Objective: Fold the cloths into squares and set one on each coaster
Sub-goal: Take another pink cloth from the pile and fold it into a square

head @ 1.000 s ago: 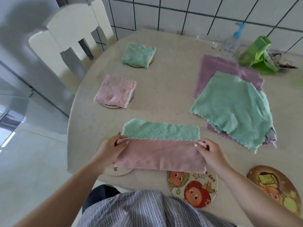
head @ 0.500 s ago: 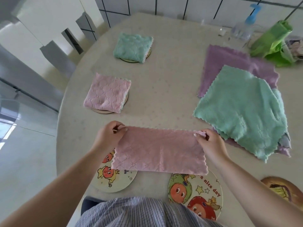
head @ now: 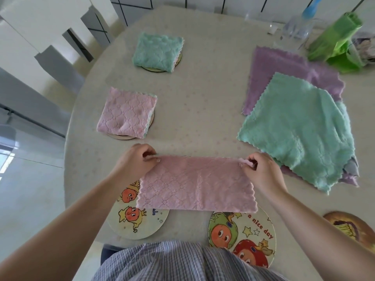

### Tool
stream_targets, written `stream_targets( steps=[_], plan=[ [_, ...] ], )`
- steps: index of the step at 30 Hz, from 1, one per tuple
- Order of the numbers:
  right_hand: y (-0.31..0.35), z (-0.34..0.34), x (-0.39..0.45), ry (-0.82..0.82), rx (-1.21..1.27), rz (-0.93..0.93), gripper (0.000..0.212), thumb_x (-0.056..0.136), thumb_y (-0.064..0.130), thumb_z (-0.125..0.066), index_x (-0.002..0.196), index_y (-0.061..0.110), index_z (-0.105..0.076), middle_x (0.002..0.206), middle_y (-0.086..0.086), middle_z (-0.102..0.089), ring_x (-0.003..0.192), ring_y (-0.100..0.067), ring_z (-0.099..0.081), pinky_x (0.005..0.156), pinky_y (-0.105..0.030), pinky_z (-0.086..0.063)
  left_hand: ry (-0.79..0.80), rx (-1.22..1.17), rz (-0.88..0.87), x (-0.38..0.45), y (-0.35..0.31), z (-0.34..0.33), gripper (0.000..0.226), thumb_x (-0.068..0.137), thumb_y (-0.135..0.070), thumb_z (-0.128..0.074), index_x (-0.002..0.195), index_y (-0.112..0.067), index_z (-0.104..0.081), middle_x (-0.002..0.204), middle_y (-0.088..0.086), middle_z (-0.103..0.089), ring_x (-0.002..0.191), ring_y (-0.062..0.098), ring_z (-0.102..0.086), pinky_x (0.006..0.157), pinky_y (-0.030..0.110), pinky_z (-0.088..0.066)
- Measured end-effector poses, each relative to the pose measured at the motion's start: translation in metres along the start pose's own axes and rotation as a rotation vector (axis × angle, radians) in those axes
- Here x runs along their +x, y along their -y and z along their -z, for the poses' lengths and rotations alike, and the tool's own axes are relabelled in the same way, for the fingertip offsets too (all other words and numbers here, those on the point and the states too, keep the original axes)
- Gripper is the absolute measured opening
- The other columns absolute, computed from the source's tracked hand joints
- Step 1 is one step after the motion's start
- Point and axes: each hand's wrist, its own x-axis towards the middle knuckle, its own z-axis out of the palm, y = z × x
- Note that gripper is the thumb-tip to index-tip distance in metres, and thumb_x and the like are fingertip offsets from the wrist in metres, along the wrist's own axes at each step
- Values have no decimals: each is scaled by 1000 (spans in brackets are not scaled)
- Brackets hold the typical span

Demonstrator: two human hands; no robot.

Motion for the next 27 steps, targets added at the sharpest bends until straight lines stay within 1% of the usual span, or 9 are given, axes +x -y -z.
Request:
stream_targets(
  steps=[3, 6, 8, 9, 11, 15, 18, 24, 27],
  plan=[
    [0, 2, -1, -9, 21, -8, 7, 85, 24, -61, 81, 21, -56, 90, -1, -57, 67, -12, -52, 56, -23, -42, -72, -82, 49, 3, 0, -2, 10, 83, -26, -65, 87, -19, -60, 88, -2, -60, 76, 13, -55, 61, 24, -40],
    [3, -1, -2, -10, -9, -34, 10, 85, 24, -61, 95, 21, -60, 102, -1, -55, 70, -10, -52, 55, -23, -41, -166, -28, 75, -2, 1, -6, 14, 86, -22, -62, 99, -18, -61, 105, 1, -58, 84, 14, -55, 70, 24, -41],
    [10, -3, -3, -48, -57, 42, 26, 83, 24, -63, 109, 21, -60, 114, 1, -52, 90, -12, -54, 76, -29, -47, -272, 70, -51, -16, -9, -8, 13, 85, -20, -63, 99, -18, -63, 107, -1, -56, 87, 15, -56, 76, 28, -44],
    [18, -4, -2, -54, -85, 112, 30, 83, 24, -64, 113, 21, -59, 118, 3, -51, 102, -14, -52, 89, -33, -42, -289, 94, -144, -26, -16, -11, 10, 85, -20, -63, 95, -19, -65, 102, -3, -56, 87, 14, -56, 78, 31, -44],
    [39, -8, 4, 6, -115, 259, 30, 85, 24, -61, 115, 22, -60, 121, 6, -54, 113, -13, -48, 99, -32, -32, -170, 120, -333, -51, -36, -21, 7, 87, -22, -60, 87, -21, -67, 92, -10, -57, 85, 9, -54, 82, 30, -44],
    [80, -30, 19, 216, -156, 420, 23, 89, 26, -55, 111, 22, -64, 113, 5, -61, 102, -13, -55, 96, -35, -42, 96, 236, -599, -85, -51, -65, 12, 84, -34, -58, 92, -30, -65, 93, -16, -60, 87, 2, -55, 84, 27, -47],
    [93, -40, 27, 226, -238, 427, 20, 87, 29, -57, 104, 22, -64, 109, 1, -62, 102, -20, -56, 91, -34, -43, 87, 191, -567, -89, -43, -83, 17, 79, -30, -66, 95, -26, -66, 94, -12, -60, 87, 5, -59, 82, 28, -51],
    [105, -40, 33, 318, -382, 463, 19, 88, 30, -55, 101, 19, -64, 112, -3, -60, 105, -25, -55, 88, -34, -42, 17, 139, -548, -90, -42, -87, 9, 82, -22, -62, 89, -23, -68, 90, -9, -59, 83, 9, -58, 77, 29, -50],
    [102, -37, 35, 335, -348, 481, 18, 86, 27, -55, 99, 18, -64, 110, -4, -59, 104, -24, -54, 84, -33, -43, -2, 143, -542, -90, -47, -84, 8, 79, -17, -68, 84, -23, -68, 86, -8, -56, 78, 9, -57, 72, 29, -51]
  ],
)
